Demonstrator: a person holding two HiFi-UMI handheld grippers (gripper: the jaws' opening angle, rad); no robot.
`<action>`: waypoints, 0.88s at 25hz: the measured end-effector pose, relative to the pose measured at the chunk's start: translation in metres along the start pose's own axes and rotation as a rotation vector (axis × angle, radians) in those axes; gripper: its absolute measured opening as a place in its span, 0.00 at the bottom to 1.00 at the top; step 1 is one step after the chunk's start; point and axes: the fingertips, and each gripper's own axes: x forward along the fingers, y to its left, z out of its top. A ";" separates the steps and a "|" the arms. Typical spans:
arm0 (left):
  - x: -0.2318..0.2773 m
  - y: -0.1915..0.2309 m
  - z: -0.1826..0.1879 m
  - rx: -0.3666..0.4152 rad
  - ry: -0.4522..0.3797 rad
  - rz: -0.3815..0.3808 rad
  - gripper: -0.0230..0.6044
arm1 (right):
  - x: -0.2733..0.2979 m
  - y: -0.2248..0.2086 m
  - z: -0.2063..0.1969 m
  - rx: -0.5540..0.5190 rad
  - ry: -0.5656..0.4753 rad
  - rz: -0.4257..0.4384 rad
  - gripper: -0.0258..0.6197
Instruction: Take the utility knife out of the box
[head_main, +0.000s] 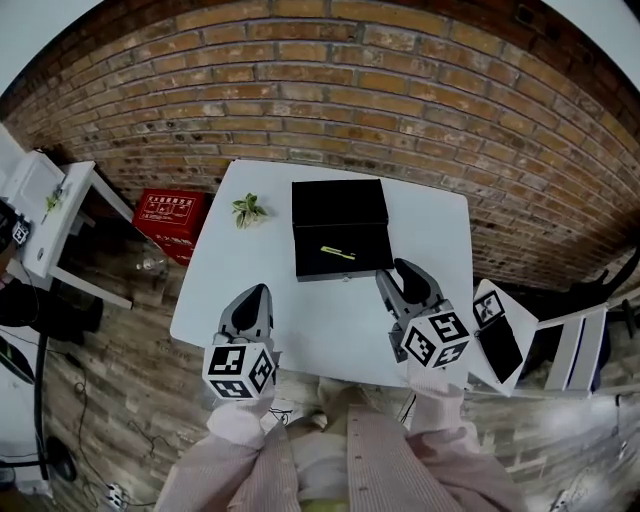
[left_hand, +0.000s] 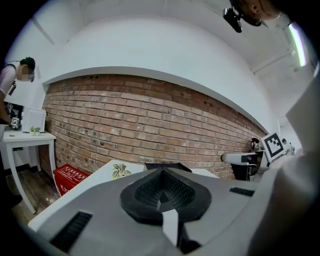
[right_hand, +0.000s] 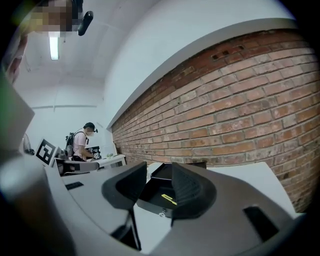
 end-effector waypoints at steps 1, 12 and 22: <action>0.006 0.002 -0.001 -0.002 0.006 0.002 0.02 | 0.007 -0.002 -0.002 -0.004 0.013 0.009 0.29; 0.059 0.011 -0.016 -0.034 0.082 0.022 0.02 | 0.065 -0.015 -0.023 -0.040 0.174 0.165 0.29; 0.090 0.024 -0.030 -0.066 0.138 0.046 0.02 | 0.106 -0.011 -0.050 -0.119 0.338 0.294 0.29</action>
